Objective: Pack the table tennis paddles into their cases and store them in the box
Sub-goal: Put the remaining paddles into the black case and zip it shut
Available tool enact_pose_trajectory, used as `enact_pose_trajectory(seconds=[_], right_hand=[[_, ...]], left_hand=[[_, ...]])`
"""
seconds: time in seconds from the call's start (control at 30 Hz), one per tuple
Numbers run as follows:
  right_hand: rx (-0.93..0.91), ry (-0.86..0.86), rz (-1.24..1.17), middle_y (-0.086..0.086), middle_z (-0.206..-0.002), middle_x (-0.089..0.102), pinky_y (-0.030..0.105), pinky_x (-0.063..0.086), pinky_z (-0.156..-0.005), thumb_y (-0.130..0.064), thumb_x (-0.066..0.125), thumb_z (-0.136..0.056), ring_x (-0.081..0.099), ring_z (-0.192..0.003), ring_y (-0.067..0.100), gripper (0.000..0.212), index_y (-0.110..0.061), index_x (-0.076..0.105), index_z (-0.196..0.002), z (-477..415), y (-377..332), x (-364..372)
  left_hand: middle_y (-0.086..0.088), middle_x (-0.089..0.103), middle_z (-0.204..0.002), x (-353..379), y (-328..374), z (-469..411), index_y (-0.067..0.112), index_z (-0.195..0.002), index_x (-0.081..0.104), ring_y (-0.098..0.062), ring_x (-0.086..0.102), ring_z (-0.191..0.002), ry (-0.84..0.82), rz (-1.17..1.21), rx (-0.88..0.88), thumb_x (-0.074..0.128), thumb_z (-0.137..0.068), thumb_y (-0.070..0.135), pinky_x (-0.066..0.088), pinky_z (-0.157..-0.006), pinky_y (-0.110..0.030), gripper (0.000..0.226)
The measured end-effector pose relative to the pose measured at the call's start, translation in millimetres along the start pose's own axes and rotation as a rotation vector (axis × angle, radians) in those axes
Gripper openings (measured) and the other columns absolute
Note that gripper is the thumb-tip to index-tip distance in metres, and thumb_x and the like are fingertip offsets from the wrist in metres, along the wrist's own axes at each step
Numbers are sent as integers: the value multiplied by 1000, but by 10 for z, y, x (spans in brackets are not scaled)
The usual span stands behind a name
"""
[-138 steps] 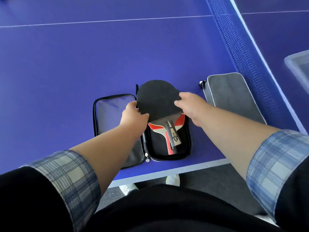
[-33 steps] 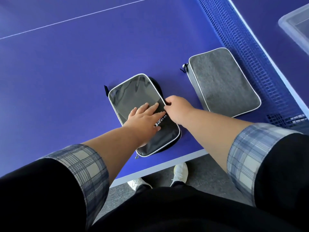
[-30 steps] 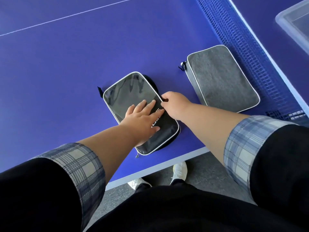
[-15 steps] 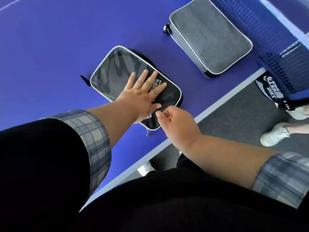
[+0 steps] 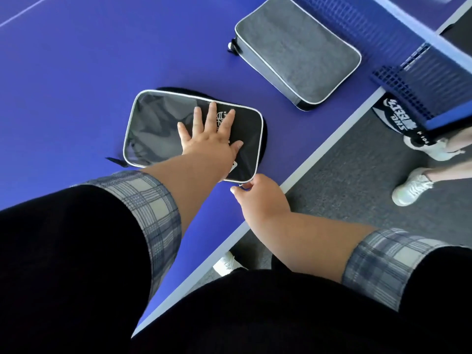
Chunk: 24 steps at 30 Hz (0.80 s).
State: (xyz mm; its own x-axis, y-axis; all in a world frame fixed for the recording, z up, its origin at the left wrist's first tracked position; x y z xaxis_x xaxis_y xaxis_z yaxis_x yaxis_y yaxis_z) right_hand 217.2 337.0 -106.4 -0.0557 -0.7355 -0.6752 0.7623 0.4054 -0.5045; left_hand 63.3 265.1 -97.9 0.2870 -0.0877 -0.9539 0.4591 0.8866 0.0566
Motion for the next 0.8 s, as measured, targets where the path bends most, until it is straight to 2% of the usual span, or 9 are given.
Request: enact_pose_trajectory(seconds=[0.1, 0.17, 0.2, 0.27, 0.33, 0.37, 0.5, 0.67, 0.8], right_hand=[[-49, 11, 69, -1, -87, 63, 32, 47, -64, -32, 58, -93, 63, -78, 23, 14, -22, 60, -84, -99, -11, -104], [-107, 19, 105, 6, -99, 59, 34, 52, -67, -30, 58, -94, 63, -76, 26, 18, -15, 68, -91, -152, -8, -200], [-161, 20, 114, 5, -99, 56, 34, 52, -67, -31, 60, -95, 61, -74, 25, 19, -16, 70, -92, -174, -16, -259], [-283, 3, 147, 1, -93, 53, 32, 47, -64, -33, 59, -96, 58, -72, 22, 18, -20, 69, -90, -206, -45, -368], [-380, -34, 217, -2, -87, 54, 32, 41, -61, -33, 55, -98, 55, -71, 20, 19, -22, 65, -86, -254, -51, -431], [-420, -37, 247, -3, -85, 55, 33, 41, -60, -32, 54, -98, 54, -72, 20, 21, -21, 63, -83, -276, -56, -454], [-516, 18, 295, -2, -86, 61, 39, 49, -64, -28, 51, -100, 55, -76, 21, 22, -18, 66, -88, -341, -73, -530], [-530, 53, 272, 1, -87, 60, 43, 49, -67, -26, 49, -101, 55, -78, 25, 19, -16, 60, -89, -463, -40, -610], [-474, 49, 195, -3, -87, 56, 39, 45, -62, -30, 45, -103, 54, -74, 25, 17, -20, 54, -93, -663, -30, -746]], left_hand=[[4, -15, -164, 6, -5, 30, 42, -151, -12, -29, -15, -149, -18, 62, -81, 22, -94, 63, -6, -112, -64, 69], [2, -15, -164, -12, -12, 75, 38, -151, -13, -31, -15, -148, -1, 74, -112, 22, -95, 62, -6, -112, -64, 71], [0, -15, -163, -34, -1, 98, 36, -152, -14, -31, -15, -148, 30, 57, -91, 21, -95, 61, -6, -112, -64, 71], [-1, -13, -164, -85, 88, 143, 35, -152, -13, -30, -15, -148, 103, -13, 64, 15, -94, 60, -7, -113, -62, 69], [1, -10, -164, -74, 197, 186, 40, -151, -9, -30, -13, -148, 110, -85, 240, 7, -90, 64, -6, -113, -64, 68], [2, -10, -164, -58, 218, 188, 42, -151, -8, -30, -12, -148, 96, -112, 274, 4, -88, 67, -5, -113, -65, 69], [4, -12, -163, -26, 215, 153, 45, -150, -8, -32, -10, -149, 80, -152, 226, 5, -85, 73, -1, -112, -67, 72], [1, -12, -163, -49, 200, 162, 47, -150, -5, -27, -10, -149, 84, -148, 207, 12, -85, 73, 3, -115, -62, 72], [-7, -11, -163, -64, 173, 151, 47, -150, -2, -27, -8, -149, 87, -144, 177, 16, -82, 76, 3, -116, -59, 75]])
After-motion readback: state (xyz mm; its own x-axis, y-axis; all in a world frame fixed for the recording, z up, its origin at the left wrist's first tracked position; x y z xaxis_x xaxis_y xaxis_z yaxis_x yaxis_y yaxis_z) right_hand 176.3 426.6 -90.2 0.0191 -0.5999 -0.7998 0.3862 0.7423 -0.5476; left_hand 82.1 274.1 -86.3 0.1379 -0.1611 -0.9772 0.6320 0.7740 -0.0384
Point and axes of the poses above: each hand's wrist, its own z-axis away from the middle knuckle, its own x-axis out of the palm, y = z × x, the point moved 8 cm from there along -z, towards the middle knuckle
